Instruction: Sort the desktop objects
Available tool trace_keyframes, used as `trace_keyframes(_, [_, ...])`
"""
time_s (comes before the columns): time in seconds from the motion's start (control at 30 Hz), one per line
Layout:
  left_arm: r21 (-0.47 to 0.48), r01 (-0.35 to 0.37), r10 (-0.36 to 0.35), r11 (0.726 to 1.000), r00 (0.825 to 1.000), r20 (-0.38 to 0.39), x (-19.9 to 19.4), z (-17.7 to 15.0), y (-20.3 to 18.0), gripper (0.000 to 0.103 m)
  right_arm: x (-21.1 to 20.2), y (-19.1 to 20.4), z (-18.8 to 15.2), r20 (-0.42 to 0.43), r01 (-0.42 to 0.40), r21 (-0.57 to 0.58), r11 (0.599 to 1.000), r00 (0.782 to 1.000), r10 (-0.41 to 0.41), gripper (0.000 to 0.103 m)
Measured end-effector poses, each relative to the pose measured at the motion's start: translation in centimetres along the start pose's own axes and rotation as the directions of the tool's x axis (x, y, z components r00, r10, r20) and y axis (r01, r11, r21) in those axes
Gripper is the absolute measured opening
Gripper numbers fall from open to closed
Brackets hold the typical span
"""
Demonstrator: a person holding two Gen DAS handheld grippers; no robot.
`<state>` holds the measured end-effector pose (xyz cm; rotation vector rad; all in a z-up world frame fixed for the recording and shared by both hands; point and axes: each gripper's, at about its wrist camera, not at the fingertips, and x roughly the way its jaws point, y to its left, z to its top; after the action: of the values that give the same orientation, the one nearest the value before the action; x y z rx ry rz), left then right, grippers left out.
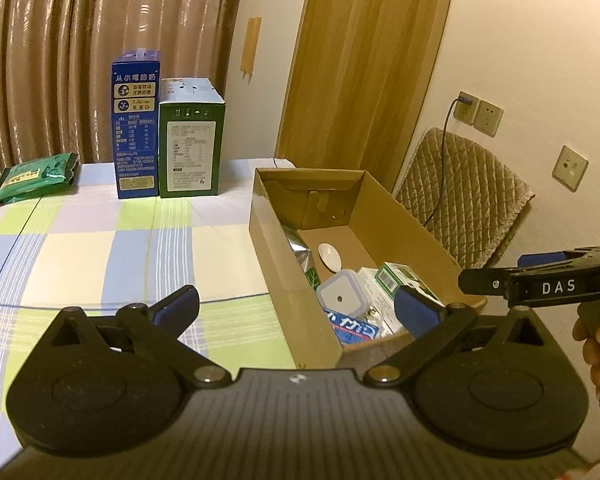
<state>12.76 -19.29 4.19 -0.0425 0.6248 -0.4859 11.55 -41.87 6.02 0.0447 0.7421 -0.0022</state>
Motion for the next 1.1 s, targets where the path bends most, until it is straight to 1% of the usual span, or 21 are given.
trace_keyframes(0.1, [-0.012, -0.023, 0.023, 1.000, 1.000, 0.007, -1.2, -0.6, 0.1, 0.102, -1.2, 0.3, -0.8, -0.009, 0.014, 0.020, 1.000, 1.000, -0.013, 0.101])
trace_keyframes(0.2, [-0.010, -0.062, 0.062, 0.998, 0.998, 0.020, -2.5, -1.1, 0.1, 0.102, -2.7, 0.6, -1.7, -0.009, 0.012, 0.033, 0.999, 1.000, -0.012, 0.101])
trace_keyframes(0.3, [-0.024, -0.080, 0.080, 0.997, 0.997, 0.010, -3.7, -1.6, 0.3, 0.102, -4.1, 0.8, -2.6, -0.002, 0.017, 0.046, 0.999, 1.000, -0.017, 0.101])
trace_keyframes(0.43, [-0.054, -0.080, 0.079, 0.995, 0.996, -0.029, -5.0, -1.9, 0.7, 0.102, -5.8, 1.1, -3.8, 0.004, 0.017, 0.058, 0.998, 1.000, -0.017, 0.101])
trace_keyframes(0.67, [-0.058, -0.080, 0.075, 0.995, 0.994, -0.080, -7.1, -3.2, 0.3, 0.102, -8.3, 2.2, -5.7, 0.009, 0.030, 0.050, 0.998, 0.999, -0.031, 0.101])
trace_keyframes(0.9, [-0.021, -0.070, 0.068, 0.997, 0.994, -0.083, -9.2, -4.2, -1.4, 0.102, -10.3, 3.2, -7.3, 0.009, 0.020, 0.056, 0.998, 1.000, -0.021, 0.101])
trace_keyframes(1.1, [-0.018, -0.089, 0.087, 0.996, 0.993, -0.079, -10.7, -4.9, -1.6, 0.102, -11.6, 4.1, -8.4, 0.006, 0.023, 0.043, 0.999, 1.000, -0.023, 0.101])
